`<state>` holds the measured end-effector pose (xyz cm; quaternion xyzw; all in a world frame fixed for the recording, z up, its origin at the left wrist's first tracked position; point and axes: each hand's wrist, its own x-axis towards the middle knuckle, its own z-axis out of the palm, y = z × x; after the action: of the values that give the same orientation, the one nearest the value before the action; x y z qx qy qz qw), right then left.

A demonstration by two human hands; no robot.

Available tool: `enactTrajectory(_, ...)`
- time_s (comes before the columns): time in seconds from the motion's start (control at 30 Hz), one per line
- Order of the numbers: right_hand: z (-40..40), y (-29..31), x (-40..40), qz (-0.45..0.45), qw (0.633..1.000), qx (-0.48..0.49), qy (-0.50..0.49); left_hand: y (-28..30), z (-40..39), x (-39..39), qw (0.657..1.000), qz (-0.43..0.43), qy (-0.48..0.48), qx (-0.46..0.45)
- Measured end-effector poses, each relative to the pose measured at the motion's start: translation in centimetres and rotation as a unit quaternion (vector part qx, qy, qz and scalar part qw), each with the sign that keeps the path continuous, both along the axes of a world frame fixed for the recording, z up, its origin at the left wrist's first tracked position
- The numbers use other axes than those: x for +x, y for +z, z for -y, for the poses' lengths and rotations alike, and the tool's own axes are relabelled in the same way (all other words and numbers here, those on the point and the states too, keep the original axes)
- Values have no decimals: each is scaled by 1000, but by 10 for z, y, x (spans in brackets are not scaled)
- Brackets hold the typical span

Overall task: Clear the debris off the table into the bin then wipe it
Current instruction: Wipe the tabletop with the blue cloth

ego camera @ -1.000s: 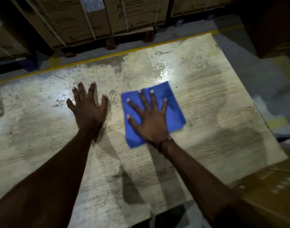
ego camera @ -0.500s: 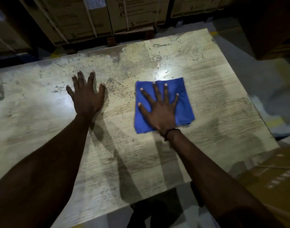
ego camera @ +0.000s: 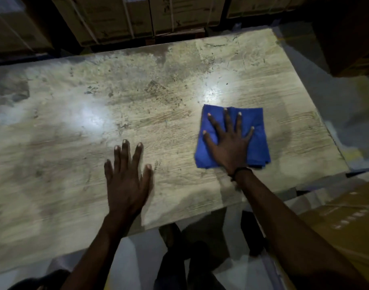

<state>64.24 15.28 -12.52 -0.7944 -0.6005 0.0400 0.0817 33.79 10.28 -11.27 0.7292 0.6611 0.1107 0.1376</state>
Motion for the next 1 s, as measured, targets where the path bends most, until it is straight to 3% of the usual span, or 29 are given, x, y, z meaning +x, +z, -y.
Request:
enactTrajectory(0.17,74,3,-71,7,989,4,149,-3,22,-34,999,-3,34,-7)
enactTrajectory(0.3,103,2,-39,34,991,-24,127,-5,31,-71,997,-15,74,-5)
enactTrajectory(0.4,67,2,-28,4,997,-23,76,-6,34,-74,996,-23,83,3)
enactTrajectory(0.5,32,-3,-66,-28,998,4,47,-6,33,-71,997,-21,79,7)
enactTrajectory(0.7,108,4,-159,-1,982,3,188,-8,32,-77,996,-41,73,8)
enactTrajectory(0.83,147,6,-137,22,988,-19,154,-4,32,-91,999,-32,42,-2)
enactTrajectory(1.0,63,4,-151,-16,999,-11,49,-8,11,-136,998,-27,60,-8)
